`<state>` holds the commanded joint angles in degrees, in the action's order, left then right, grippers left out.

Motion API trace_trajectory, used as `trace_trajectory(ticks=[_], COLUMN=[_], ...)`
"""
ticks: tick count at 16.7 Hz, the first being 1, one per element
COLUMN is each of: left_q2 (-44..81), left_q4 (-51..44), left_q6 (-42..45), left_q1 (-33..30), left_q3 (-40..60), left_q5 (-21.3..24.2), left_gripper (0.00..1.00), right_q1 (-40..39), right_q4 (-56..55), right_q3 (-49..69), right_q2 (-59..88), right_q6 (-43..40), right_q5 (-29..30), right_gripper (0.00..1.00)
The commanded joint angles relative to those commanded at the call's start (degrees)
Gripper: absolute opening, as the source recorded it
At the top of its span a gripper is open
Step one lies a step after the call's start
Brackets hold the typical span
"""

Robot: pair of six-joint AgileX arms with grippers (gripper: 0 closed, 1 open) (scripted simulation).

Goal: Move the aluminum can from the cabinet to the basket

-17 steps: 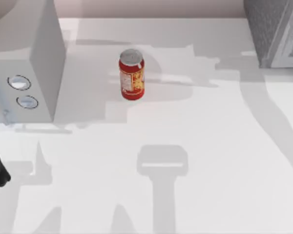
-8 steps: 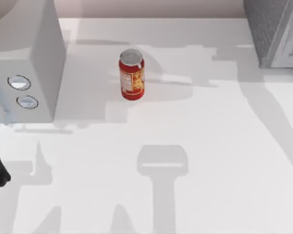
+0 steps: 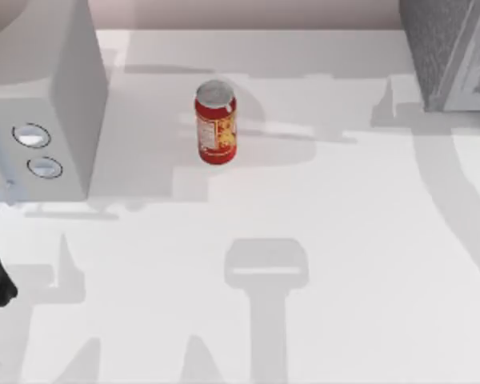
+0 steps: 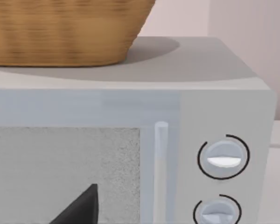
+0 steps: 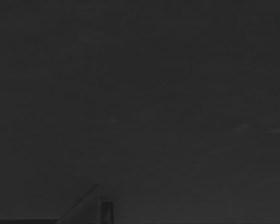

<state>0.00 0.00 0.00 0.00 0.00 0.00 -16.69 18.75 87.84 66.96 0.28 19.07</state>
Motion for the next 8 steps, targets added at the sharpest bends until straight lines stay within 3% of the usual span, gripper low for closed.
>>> trace_trajectory(ticks=[8], left_q2=[0.0], left_q4=[0.0], left_q6=[0.0], left_q1=[0.0], left_q3=[0.0], left_q5=[0.0], left_gripper=[1.00], right_q1=[8.0], right_q4=[-8.5], right_q3=[-45.1], right_q2=[-31.7], right_q6=[-0.3], right_q5=[-9.0], right_gripper=[1.00])
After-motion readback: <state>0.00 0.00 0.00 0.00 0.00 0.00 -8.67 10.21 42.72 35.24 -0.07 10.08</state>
